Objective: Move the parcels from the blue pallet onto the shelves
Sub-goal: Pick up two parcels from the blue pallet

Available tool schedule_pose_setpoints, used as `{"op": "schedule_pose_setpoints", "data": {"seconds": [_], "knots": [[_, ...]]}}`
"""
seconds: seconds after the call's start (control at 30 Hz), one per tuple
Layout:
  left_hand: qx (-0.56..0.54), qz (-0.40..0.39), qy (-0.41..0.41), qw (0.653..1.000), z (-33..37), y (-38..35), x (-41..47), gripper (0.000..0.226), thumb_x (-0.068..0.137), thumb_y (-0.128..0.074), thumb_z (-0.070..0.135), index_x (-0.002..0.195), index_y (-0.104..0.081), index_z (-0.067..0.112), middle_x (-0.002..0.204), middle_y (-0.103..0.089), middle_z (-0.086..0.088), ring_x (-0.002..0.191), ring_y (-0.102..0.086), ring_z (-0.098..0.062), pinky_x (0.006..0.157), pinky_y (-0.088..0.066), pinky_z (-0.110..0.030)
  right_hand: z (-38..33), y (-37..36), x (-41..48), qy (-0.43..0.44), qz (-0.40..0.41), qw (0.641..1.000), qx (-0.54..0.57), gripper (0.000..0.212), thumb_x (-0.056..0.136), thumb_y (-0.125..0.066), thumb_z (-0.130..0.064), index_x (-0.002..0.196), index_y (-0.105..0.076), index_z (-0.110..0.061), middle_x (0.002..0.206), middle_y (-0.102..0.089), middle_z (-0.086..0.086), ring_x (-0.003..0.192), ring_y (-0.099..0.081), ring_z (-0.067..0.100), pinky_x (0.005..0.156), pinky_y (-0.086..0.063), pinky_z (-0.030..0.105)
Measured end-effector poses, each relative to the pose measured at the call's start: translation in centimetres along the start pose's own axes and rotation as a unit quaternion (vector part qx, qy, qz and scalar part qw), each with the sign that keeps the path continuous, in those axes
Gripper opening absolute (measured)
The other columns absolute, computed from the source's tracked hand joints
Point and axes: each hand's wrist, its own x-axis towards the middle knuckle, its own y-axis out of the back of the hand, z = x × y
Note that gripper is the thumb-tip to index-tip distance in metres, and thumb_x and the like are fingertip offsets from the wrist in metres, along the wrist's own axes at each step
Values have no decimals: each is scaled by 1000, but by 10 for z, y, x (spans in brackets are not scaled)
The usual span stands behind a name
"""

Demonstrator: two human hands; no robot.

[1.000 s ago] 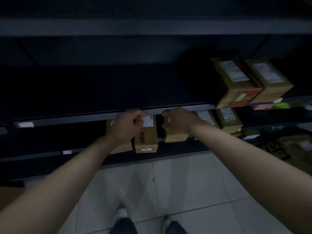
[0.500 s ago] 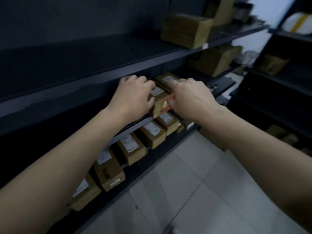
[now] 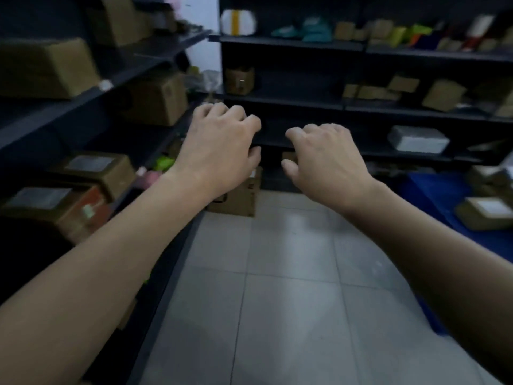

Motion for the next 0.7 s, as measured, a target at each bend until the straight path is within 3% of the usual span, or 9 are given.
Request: {"op": "schedule_pose_setpoints", "data": {"seconds": [0.17, 0.43, 0.7], "knots": [[-68, -8, -85, 994, 124, -42, 80, 37, 90, -53, 36, 122, -57, 17, 118, -60, -6, 114, -51, -29, 101, -31, -42, 133, -4, -42, -104, -16, 994, -30, 41, 93, -52, -37, 126, -52, -11, 111, -62, 10, 105, -56, 31, 94, -38, 40], [-162, -37, -199, 966, 328, -101, 180, 36, 92, -48, 36, 123, -55, 17, 119, -59, -5, 112, -51, -26, 100, -33, -40, 326, -12, -127, -252, -78, 962, -75, 40, 93, -53, -35, 123, -54, -9, 115, -60, 15, 108, -54, 35, 92, -37, 42], [-229, -73, -273, 931, 463, -157, 247, 32, 92, -50, 34, 117, -58, 17, 111, -61, -4, 103, -53, -25, 92, -34, -36, 461, -29, -191, -384, -107, 914, -80, 33, 91, -53, -31, 116, -58, -9, 112, -60, 17, 107, -53, 36, 93, -40, 43]]}}
